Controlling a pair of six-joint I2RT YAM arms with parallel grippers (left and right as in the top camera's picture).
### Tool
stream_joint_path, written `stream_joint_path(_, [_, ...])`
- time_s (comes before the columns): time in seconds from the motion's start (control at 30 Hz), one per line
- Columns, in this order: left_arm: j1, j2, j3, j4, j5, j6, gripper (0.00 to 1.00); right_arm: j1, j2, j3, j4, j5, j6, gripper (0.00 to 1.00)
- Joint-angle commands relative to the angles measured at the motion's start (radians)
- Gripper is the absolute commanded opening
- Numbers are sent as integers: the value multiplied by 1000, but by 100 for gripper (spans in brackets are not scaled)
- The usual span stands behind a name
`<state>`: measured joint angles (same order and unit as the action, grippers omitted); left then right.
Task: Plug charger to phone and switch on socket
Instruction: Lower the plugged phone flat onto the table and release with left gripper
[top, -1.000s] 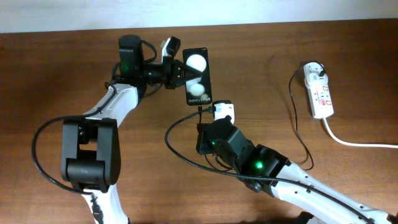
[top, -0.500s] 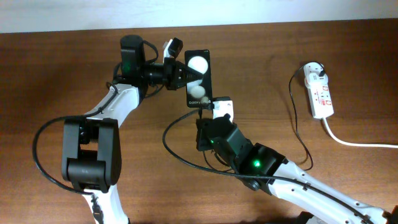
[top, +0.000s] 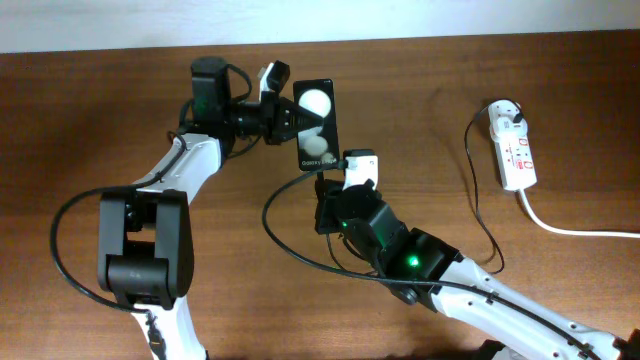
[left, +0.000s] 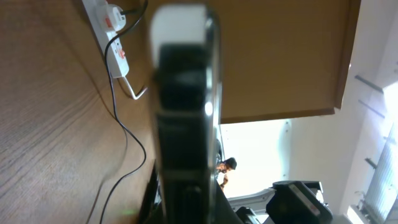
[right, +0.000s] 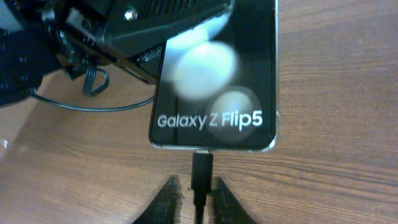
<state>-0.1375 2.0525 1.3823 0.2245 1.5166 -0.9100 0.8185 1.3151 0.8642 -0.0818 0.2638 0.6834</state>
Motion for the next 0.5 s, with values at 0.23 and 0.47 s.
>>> stream_joint_path(0.23, [-51, -7, 6, 681, -76, -381, 0, -14, -575, 12, -461, -174, 2, 96])
stream_joint_path(0.47, [-342, -7, 278, 626, -192, -404, 0, -14, -888, 12, -691, -106, 2, 99])
